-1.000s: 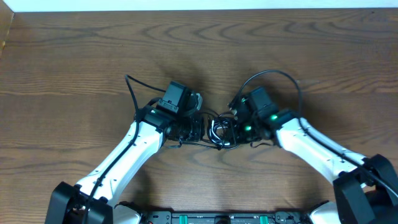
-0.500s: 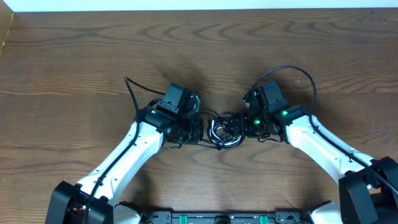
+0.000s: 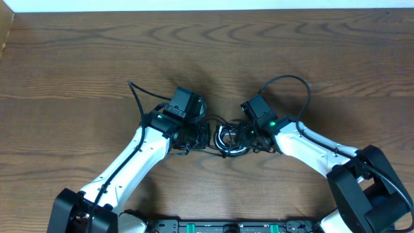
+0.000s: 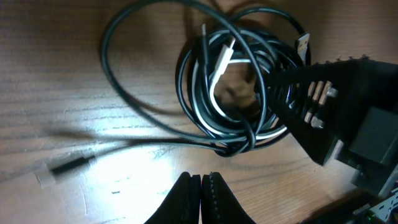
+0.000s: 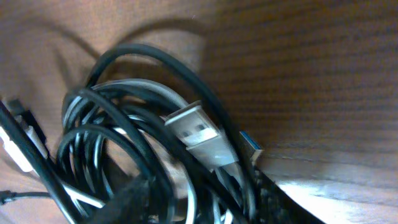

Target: Untangle cables

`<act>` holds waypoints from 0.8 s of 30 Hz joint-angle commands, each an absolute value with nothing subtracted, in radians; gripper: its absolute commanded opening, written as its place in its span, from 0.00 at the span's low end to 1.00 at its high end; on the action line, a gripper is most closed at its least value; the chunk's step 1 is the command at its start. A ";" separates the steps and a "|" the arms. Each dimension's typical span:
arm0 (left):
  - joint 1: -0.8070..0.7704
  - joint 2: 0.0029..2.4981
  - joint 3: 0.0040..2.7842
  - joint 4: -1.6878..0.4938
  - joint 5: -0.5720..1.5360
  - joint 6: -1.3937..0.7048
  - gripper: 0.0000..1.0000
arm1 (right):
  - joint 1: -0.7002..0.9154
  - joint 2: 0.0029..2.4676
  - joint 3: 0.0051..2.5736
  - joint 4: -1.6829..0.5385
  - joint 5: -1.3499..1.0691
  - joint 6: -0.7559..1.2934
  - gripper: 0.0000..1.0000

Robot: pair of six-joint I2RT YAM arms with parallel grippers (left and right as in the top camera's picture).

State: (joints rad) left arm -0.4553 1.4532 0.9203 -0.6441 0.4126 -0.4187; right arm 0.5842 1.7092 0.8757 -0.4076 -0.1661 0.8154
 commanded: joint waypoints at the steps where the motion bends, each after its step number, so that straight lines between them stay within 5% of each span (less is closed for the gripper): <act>1: -0.456 1.459 0.904 -0.656 0.403 -0.421 0.09 | 0.591 1.765 0.868 -0.411 -0.131 0.917 0.38; 3: -0.456 1.459 0.904 -0.656 0.403 -0.421 0.10 | 0.591 1.779 0.868 -0.411 -0.131 0.916 0.43; 6: -0.456 1.459 0.904 -0.655 0.403 -0.421 0.10 | 0.591 1.789 0.868 -0.415 -0.134 0.912 0.15; 9: -0.456 1.459 0.904 -0.655 0.403 -0.421 0.10 | 0.591 1.789 0.868 -0.411 -0.134 0.893 0.01; 24: -0.427 1.247 0.949 -0.616 0.411 -0.458 0.10 | 0.334 1.693 0.869 -0.385 -0.805 0.834 0.01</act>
State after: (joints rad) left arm -0.4374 1.3098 0.9207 -0.6228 0.4129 -0.4252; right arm 0.3721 1.7290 0.8734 -0.3923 -0.5606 0.8619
